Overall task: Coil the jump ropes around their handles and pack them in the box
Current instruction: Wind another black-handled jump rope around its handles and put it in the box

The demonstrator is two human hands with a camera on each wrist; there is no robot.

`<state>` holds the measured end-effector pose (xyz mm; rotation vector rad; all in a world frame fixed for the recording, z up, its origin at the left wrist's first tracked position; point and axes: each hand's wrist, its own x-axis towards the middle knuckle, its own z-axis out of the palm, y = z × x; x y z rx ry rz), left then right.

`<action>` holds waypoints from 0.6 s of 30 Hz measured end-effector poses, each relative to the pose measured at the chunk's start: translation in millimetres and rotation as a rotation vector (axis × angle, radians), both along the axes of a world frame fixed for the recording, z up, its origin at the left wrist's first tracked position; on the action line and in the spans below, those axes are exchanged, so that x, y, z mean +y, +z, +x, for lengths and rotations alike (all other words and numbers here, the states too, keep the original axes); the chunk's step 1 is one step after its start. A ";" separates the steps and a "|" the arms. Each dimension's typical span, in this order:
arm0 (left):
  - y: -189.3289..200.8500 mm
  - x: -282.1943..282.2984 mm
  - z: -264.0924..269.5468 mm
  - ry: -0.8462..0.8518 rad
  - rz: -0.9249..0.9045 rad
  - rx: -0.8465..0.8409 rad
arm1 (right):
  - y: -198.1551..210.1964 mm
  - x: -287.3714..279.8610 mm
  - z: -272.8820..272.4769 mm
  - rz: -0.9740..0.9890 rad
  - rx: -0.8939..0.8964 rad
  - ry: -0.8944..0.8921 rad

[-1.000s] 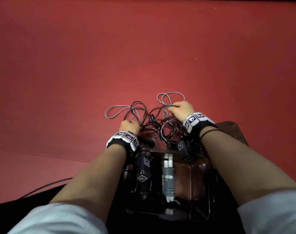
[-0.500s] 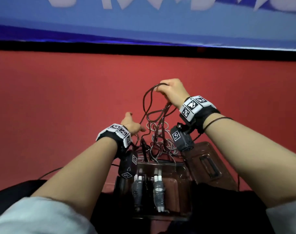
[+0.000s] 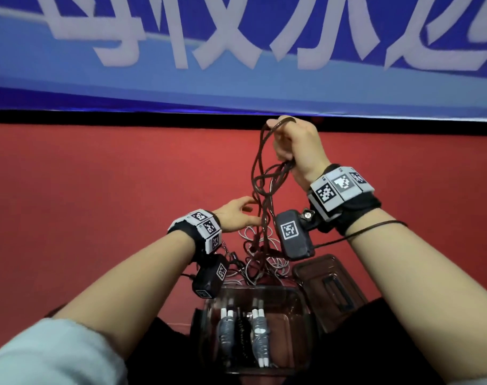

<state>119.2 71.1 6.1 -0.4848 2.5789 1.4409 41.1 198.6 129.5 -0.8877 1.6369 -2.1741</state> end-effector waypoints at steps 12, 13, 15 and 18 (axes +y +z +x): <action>-29.4 30.4 13.5 -0.040 -0.129 -0.215 | 1.2 8.4 -4.0 -0.032 -0.024 -0.080; -23.8 25.5 10.6 0.030 -0.106 -0.180 | 0.6 10.0 -6.7 -0.033 -0.019 -0.101; -8.3 12.0 2.9 0.216 0.025 -0.080 | -1.8 12.7 -12.6 -0.008 -0.023 -0.135; 21.3 -8.8 -3.1 0.429 0.127 0.098 | -13.5 13.8 -21.2 0.090 -0.005 -0.166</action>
